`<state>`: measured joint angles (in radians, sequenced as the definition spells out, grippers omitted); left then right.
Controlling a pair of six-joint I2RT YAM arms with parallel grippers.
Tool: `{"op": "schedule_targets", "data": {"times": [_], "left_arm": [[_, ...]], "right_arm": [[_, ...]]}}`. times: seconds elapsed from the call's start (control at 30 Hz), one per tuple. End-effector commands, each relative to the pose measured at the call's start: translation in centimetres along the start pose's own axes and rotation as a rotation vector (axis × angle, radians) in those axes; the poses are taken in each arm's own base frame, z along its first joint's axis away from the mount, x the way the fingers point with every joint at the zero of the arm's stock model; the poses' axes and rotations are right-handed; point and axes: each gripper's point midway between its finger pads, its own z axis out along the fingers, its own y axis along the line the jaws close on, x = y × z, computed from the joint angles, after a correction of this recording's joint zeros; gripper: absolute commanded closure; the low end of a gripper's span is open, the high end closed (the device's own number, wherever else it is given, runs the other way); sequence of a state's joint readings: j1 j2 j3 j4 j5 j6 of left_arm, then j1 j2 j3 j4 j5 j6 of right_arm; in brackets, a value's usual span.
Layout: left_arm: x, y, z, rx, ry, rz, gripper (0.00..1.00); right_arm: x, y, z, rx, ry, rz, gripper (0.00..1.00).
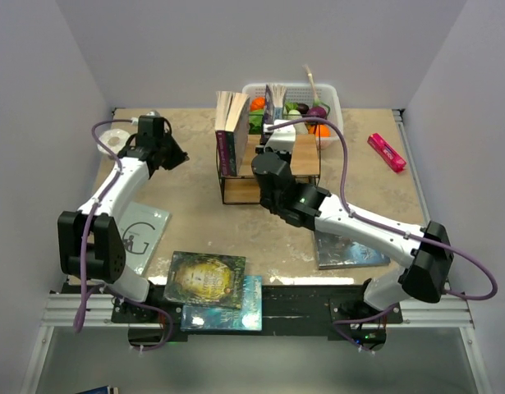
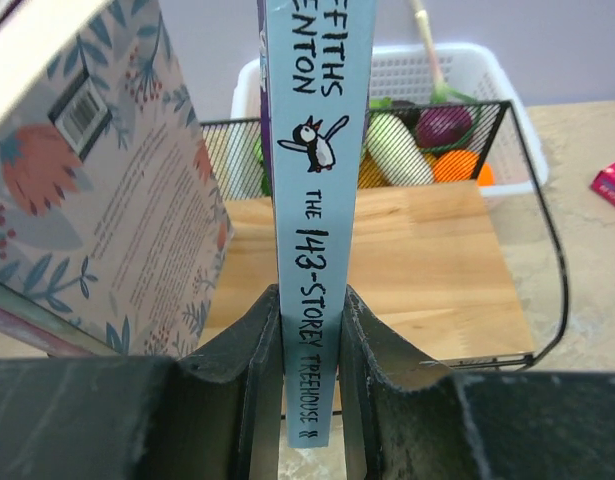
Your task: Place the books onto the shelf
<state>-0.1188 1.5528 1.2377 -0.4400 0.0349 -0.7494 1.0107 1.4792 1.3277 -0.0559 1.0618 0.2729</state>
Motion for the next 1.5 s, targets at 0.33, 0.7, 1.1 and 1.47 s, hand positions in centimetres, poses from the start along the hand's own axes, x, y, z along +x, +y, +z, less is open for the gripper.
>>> {"op": "schedule_targets", "data": {"times": [0.33,0.7,1.1,1.47], "left_arm": [[-1.6,-2.3,1.3,0.094,-0.02,-0.033,0.88],[-0.5,-1.0,1.9,0.085,-0.037,-0.023,0.88],[-0.6,-1.2,2.4,0.089,-0.031,-0.027,0.88],[0.5,-0.7,2.7,0.096,-0.016,-0.045,0.88]], "right_arm": [[0.9,2.8,2.0,-0.033,-0.111,0.201,1.0],[3.1,3.3,3.2,-0.014,-0.19,0.152,1.0],[0.3,3.2,2.0,-0.001,-0.276,0.061,1.0],[5.1,4.8,2.6,-0.065,-0.177,0.101,1.0]]}}
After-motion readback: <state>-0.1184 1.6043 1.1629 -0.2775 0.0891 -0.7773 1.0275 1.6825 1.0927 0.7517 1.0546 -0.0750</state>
